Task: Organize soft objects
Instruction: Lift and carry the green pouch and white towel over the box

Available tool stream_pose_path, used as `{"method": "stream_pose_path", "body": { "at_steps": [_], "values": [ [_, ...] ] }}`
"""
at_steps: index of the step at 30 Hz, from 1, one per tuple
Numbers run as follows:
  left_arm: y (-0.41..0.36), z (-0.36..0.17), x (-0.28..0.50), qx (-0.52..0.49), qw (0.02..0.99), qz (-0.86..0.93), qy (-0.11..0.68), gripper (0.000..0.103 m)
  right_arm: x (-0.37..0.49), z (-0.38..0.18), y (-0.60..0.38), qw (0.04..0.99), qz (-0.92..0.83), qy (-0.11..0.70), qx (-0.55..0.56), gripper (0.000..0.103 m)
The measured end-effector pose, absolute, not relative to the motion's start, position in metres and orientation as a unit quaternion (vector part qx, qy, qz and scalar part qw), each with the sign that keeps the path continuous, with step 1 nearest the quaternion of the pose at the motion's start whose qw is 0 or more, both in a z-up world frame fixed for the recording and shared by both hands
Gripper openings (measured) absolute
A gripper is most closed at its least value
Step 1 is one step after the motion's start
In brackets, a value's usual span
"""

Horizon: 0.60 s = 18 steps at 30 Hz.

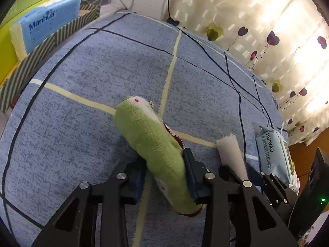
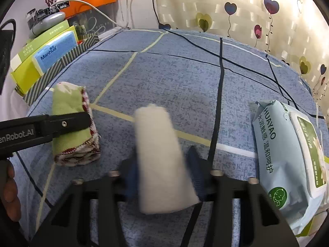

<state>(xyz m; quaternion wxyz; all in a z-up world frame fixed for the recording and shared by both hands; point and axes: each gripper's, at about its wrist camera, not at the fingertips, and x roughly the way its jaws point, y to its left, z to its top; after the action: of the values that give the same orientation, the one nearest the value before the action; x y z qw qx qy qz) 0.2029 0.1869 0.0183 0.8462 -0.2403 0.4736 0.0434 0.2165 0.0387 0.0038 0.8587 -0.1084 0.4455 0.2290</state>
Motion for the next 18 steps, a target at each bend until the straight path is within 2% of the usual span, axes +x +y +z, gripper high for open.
{"method": "stream_pose_path", "body": {
  "at_steps": [8,18],
  "values": [
    [0.18,0.024,0.199,-0.222,0.855,0.038,0.467,0.025,0.213,0.005,0.036,0.858,0.234,0.446,-0.102,0.03],
    [0.173,0.034,0.19,-0.204,0.863,0.031,0.461,0.025,0.206,0.02,0.032,0.866,0.232,0.431,-0.099,0.029]
  ]
}}
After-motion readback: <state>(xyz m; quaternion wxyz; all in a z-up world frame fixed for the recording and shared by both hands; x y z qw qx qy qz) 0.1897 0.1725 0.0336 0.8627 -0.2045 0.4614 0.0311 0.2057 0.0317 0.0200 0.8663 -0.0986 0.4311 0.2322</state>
